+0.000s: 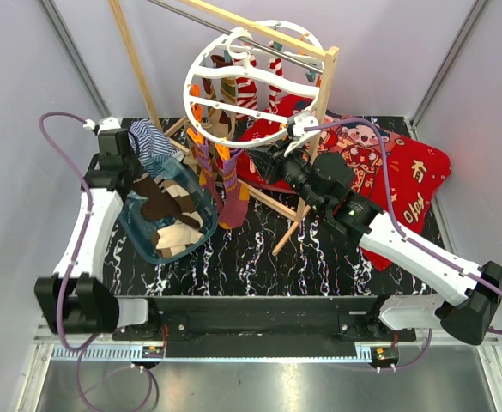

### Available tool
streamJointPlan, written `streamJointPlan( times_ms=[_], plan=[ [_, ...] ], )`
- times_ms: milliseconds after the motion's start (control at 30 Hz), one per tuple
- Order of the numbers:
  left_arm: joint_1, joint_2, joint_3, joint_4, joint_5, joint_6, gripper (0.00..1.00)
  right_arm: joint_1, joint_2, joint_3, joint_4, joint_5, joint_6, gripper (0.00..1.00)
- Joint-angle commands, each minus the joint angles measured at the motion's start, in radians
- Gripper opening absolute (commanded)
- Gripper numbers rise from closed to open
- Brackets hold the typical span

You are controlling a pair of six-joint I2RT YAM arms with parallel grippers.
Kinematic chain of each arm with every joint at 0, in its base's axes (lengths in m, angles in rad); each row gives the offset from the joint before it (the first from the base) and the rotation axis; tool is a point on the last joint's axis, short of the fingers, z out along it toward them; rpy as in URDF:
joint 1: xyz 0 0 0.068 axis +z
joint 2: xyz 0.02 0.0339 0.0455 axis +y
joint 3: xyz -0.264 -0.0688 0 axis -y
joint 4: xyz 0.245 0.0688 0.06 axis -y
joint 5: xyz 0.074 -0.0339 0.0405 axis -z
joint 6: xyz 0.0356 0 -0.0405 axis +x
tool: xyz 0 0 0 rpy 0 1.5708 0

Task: Clip the socks to the hanger
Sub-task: Pick up the sock from the bin.

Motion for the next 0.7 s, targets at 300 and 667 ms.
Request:
streamJointPlan(
  times_ms=[300,667],
  plan=[
    [-0.149,-0.469,-0.083,0.131,0.174,0.19,0.0,0.006,-0.007,0.009,0.023,0.033,0.002,0.06],
    [-0.233,-0.693,-0.193,0.268,0.597,0.173,0.0,0.004,-0.007,0.015,0.031,0.032,0.012,0.06]
  ],
)
